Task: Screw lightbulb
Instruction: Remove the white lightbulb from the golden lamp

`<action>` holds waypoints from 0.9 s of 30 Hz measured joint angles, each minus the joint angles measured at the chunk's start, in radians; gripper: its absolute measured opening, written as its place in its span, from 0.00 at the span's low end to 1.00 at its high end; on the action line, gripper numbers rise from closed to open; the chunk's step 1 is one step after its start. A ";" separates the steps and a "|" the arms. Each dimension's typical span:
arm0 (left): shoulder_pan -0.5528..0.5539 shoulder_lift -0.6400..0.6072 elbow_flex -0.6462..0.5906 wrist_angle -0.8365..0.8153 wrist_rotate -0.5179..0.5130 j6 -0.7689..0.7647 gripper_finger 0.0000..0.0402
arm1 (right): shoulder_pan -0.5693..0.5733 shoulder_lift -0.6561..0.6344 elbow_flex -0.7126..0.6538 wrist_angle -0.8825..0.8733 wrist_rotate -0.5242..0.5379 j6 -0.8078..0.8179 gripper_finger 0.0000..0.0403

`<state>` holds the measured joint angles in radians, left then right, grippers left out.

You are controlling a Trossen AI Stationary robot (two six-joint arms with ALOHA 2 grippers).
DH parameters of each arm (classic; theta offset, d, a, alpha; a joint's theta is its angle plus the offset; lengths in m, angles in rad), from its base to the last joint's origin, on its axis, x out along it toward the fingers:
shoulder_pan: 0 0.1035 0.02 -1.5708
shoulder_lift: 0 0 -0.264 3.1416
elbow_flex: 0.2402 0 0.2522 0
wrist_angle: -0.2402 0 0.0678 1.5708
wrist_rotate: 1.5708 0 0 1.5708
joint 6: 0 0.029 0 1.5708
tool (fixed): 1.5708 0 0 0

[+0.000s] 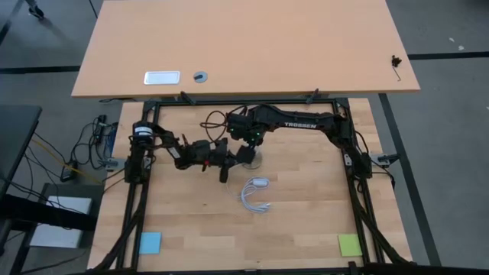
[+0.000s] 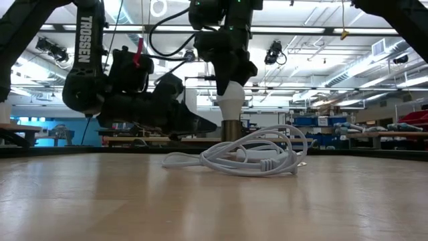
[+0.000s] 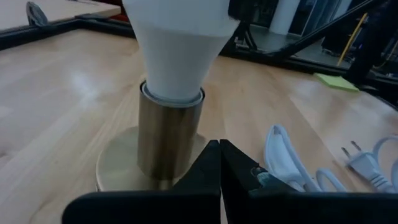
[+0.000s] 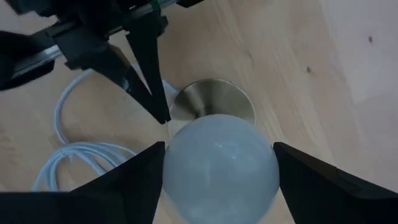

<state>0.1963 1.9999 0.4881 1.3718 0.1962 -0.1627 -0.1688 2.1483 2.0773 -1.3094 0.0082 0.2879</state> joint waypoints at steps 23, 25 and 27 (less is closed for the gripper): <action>0.000 0.000 0.001 -0.010 -0.012 0.001 0.00 | 0.054 -0.003 0.000 0.009 0.041 -0.675 0.77; 0.000 0.000 0.001 -0.010 -0.013 0.001 0.00 | 0.067 -0.003 0.000 0.007 0.043 -0.645 0.79; 0.000 0.000 0.001 -0.011 -0.029 0.001 0.00 | 0.080 -0.002 0.000 0.006 0.043 -0.625 0.81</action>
<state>0.1963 2.0003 0.4889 1.3611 0.1676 -0.1612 -0.0888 2.1468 2.0773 -1.3030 0.0513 -0.3374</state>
